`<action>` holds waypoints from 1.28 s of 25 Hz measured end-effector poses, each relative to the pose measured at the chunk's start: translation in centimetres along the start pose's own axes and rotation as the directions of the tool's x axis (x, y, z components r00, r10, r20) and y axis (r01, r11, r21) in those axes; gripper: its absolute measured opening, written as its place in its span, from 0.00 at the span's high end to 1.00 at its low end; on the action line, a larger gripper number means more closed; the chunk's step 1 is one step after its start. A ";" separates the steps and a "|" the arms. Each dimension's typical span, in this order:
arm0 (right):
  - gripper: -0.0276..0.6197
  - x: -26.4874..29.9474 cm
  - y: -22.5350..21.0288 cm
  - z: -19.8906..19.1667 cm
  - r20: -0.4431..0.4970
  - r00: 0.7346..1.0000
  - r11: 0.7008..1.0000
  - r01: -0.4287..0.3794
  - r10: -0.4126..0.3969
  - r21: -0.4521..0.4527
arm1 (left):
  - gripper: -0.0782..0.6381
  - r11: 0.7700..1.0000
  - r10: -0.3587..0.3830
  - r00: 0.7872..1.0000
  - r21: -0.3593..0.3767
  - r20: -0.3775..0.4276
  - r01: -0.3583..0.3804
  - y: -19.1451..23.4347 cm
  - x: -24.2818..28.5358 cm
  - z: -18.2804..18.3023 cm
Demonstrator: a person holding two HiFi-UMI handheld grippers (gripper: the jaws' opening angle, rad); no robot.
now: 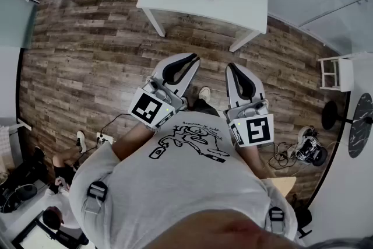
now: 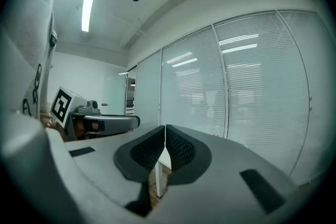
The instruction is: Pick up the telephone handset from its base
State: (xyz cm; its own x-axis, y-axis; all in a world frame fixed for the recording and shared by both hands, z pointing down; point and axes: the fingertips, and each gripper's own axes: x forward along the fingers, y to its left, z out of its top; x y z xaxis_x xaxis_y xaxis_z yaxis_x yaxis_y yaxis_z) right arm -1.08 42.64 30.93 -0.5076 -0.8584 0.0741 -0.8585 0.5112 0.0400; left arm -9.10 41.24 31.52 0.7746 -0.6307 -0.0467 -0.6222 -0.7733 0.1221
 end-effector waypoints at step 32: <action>0.95 1.8 -17.6 -1.6 0.018 1.000 0.998 0.001 -0.002 0.067 | 0.85 0.998 0.032 0.999 -0.049 -0.018 -0.033 0.0 16.9 -2.2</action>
State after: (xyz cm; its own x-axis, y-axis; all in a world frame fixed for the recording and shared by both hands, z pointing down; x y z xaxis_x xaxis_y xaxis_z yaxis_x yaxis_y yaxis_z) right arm 13.24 32.19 32.00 -0.5068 -0.8602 0.0562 -0.8620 0.5061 -0.0270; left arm 4.19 30.74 32.90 0.7561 -0.6540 -0.0244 -0.6413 -0.7477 0.1722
